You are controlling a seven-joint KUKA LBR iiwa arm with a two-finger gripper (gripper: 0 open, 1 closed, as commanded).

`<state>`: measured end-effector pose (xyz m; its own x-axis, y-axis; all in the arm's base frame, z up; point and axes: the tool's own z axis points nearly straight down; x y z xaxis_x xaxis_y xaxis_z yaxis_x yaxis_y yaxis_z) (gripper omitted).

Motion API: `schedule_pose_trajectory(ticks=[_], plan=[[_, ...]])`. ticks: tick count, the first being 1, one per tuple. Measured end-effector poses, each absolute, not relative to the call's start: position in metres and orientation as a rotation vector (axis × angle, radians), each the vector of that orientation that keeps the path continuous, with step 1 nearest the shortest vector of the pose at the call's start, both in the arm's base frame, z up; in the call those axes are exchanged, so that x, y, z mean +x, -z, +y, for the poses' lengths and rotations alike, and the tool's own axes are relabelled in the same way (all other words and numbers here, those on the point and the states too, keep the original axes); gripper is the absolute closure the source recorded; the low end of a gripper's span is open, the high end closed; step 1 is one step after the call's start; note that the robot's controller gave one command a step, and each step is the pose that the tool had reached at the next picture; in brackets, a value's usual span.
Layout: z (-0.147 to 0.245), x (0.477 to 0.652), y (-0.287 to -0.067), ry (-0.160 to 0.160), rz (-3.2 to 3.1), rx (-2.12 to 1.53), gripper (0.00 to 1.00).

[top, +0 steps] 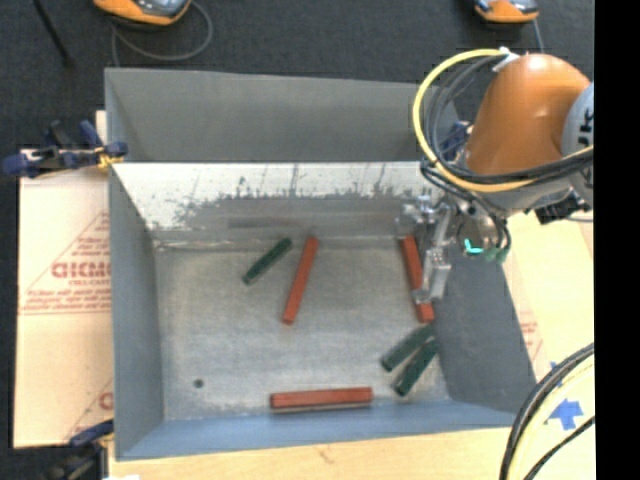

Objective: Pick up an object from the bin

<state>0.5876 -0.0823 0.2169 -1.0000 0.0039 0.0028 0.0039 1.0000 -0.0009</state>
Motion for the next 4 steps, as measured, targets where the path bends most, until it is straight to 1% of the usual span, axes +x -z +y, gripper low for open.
schedule_pose_trajectory(ticks=[1, 2, 3, 4], plan=[[-0.095, 0.52, -0.07, -0.003, -3.046, 0.776, 0.0], [-0.105, 0.5, -0.101, -0.004, -2.88, 1.266, 0.0], [-0.125, 0.516, -0.1, -0.005, -2.809, 1.415, 0.0], [-0.125, 0.514, -0.072, 0.01, -2.73, 1.569, 0.0]])
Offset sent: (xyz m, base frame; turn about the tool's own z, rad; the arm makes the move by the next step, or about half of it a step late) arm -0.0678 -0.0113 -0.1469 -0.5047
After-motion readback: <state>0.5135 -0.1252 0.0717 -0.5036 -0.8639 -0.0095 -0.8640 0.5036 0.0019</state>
